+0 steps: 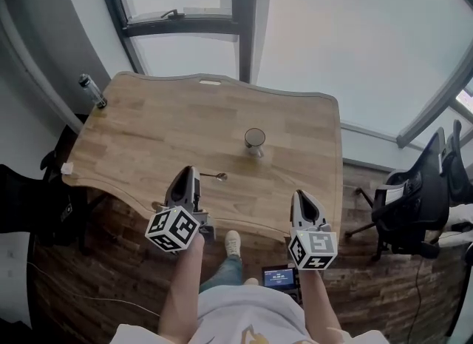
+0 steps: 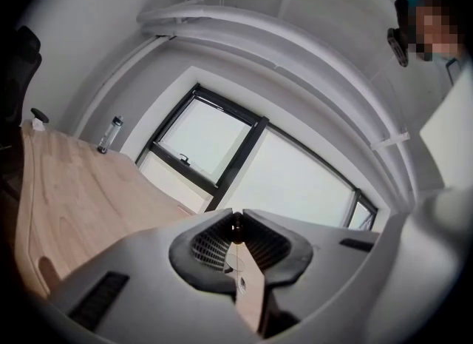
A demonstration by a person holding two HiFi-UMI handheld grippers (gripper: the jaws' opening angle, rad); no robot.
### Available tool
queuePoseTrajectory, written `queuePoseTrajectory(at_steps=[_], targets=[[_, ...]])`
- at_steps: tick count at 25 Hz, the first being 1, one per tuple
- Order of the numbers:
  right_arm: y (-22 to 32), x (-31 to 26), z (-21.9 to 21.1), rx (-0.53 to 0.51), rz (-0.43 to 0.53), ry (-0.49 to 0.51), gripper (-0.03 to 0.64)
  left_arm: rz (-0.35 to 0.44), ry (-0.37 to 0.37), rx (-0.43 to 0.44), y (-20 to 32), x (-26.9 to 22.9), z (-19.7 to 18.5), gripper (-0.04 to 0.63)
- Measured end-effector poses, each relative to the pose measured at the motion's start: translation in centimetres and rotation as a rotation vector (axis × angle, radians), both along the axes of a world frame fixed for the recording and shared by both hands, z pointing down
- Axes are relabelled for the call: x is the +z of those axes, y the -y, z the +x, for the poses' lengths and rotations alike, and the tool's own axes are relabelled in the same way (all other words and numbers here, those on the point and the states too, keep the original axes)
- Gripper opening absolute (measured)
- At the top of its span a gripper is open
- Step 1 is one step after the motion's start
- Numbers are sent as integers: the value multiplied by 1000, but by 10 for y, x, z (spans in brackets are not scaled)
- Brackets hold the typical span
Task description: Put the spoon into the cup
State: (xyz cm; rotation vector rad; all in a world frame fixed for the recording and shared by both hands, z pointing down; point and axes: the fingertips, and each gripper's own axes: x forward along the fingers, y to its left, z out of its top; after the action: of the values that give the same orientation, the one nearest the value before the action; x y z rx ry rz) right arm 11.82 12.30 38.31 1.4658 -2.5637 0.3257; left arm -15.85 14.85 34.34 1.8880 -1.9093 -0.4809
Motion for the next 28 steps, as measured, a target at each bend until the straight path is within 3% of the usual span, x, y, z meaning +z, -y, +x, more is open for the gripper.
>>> queuePoseTrajectory(at_steps=[14,28], targets=[[140,22,-29,109,-73,10,32,-49,-25,98,169,21,-30,49],[186,38,-60,147,-85,-62,32,-103,-50,217,233,56,-27,49]])
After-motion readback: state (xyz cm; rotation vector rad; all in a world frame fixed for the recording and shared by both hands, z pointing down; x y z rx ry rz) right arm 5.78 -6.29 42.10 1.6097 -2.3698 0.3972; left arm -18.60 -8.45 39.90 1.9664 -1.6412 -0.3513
